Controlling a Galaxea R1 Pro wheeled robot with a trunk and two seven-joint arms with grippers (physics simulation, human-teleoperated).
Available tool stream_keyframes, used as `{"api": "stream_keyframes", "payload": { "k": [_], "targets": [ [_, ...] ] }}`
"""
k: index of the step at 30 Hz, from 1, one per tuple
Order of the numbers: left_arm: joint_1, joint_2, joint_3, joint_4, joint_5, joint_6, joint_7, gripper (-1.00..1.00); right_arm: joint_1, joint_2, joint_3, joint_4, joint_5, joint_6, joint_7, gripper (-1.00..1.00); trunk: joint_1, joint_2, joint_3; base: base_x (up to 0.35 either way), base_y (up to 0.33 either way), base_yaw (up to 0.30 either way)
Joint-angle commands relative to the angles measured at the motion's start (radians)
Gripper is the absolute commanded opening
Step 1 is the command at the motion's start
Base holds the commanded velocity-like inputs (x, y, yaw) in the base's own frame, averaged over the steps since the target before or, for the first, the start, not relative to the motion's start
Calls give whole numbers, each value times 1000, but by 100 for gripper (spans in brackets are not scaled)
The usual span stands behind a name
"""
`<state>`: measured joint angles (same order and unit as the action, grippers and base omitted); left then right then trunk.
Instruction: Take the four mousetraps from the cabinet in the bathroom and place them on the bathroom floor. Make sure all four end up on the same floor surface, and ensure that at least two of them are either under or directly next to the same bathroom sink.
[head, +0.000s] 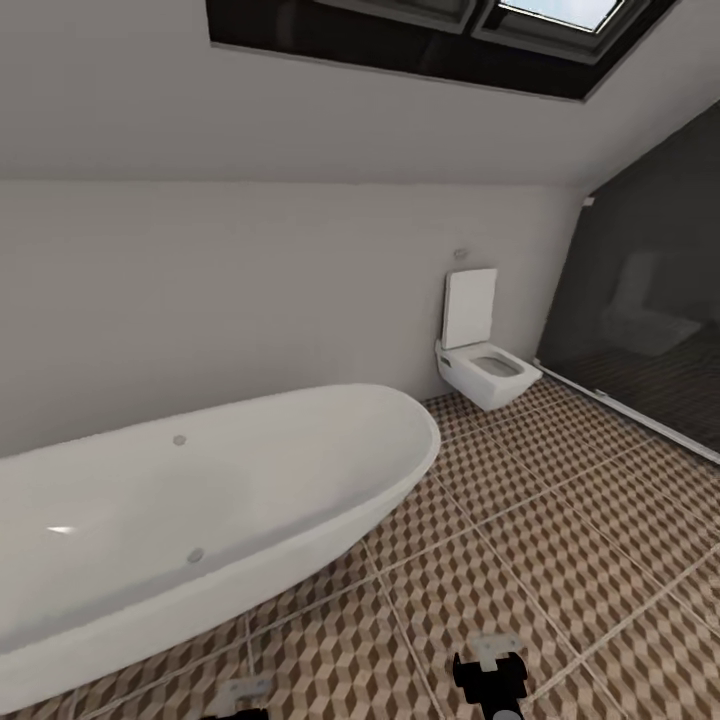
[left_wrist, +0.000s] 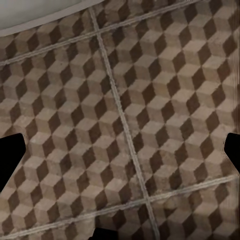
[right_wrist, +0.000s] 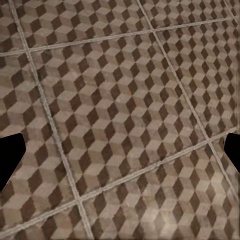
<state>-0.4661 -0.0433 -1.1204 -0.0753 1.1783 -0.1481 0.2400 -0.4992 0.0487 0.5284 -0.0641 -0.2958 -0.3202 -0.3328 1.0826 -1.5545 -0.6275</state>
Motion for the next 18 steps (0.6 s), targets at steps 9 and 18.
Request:
{"api": "stream_keyframes", "payload": {
  "k": [9, 18],
  "targets": [
    [0, 0, -9, -1, 8, -2, 5, 100, -1, -2, 8, 1, -9, -5, -2, 100, 0, 0, 7, 0, 0, -264],
    [0, 1, -9, -1, 8, -2, 5, 100, -1, -3, 8, 1, -9, -6, -2, 100, 0, 0, 17, 0, 0, -240]
  ]
}}
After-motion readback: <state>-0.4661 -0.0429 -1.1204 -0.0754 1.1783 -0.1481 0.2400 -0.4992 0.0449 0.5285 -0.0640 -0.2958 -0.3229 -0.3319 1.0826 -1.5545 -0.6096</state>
